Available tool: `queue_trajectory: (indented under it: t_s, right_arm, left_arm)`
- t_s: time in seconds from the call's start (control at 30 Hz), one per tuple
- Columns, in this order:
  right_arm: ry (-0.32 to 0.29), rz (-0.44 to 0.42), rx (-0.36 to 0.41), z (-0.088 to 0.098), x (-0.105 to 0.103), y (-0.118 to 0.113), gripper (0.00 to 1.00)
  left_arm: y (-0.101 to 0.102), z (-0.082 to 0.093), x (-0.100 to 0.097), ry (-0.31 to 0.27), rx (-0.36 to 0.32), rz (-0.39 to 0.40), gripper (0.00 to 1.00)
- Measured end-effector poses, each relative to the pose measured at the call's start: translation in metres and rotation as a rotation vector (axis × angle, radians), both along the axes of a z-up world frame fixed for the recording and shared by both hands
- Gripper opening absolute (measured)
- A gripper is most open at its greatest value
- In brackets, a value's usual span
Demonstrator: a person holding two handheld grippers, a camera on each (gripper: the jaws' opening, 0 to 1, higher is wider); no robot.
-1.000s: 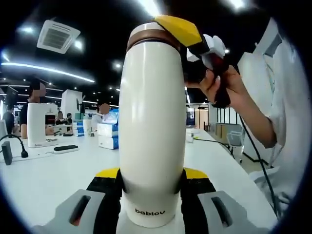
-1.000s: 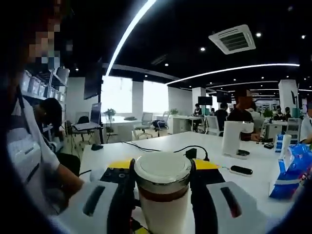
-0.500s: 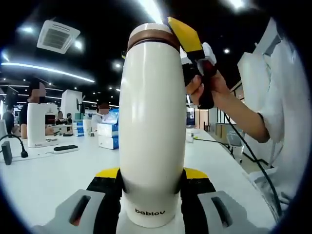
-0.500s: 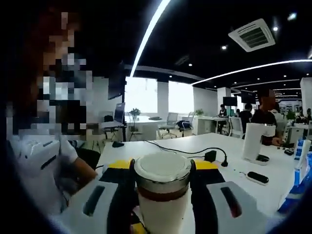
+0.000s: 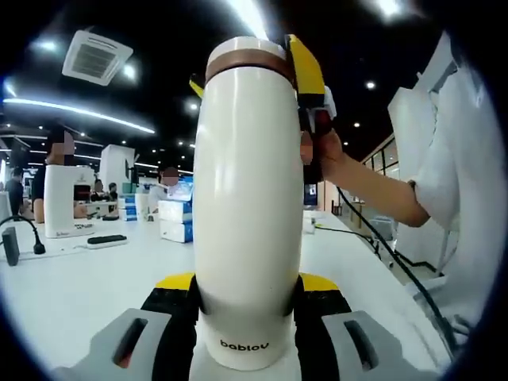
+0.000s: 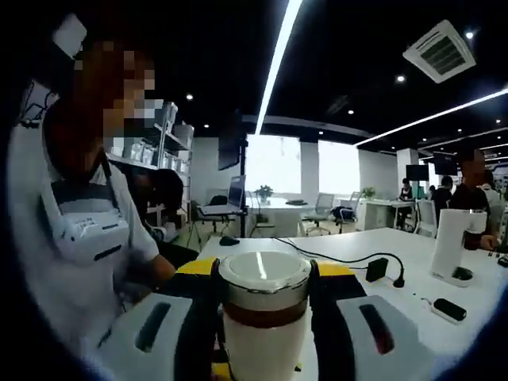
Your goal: Grasp the water cup twist off the cup lid place the cup lid on the table
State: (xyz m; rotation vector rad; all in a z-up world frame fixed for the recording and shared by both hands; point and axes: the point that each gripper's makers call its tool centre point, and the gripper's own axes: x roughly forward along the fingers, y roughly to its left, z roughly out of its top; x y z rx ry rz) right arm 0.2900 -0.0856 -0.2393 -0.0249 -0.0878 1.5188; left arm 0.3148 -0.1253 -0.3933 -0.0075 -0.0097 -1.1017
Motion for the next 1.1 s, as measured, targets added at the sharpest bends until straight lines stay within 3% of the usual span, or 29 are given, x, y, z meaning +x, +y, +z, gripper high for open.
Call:
queue_trajectory:
  t_s: [0.5, 0.6, 0.67, 0.77, 0.97, 1.1]
  right_arm:
    - [0.053, -0.029, 0.013, -0.006, -0.002, -0.010, 0.47]
    - [0.053, -0.111, -0.014, -0.006, 0.005, -0.015, 0.56]
    - [-0.014, -0.148, -0.009, 0.001, 0.005, -0.019, 0.54]
    - [0.001, -0.173, 0.014, 0.011, 0.000, -0.023, 0.56]
    - [-0.066, -0.318, 0.037, 0.035, -0.002, -0.033, 0.63]
    - [0.046, -0.439, 0.115, 0.046, -0.009, -0.041, 0.66]
  left_arm:
    - [0.000, 0.000, 0.000, -0.009, 0.007, -0.003, 0.48]
    - [0.000, 0.000, 0.000, -0.009, 0.007, -0.003, 0.48]
    - [0.000, 0.000, 0.000, -0.009, 0.007, -0.003, 0.48]
    - [0.000, 0.000, 0.000, -0.009, 0.007, -0.002, 0.48]
    - [0.000, 0.000, 0.000, -0.010, 0.008, -0.001, 0.48]
    - [-0.001, 0.000, -0.001, -0.011, 0.008, -0.001, 0.48]
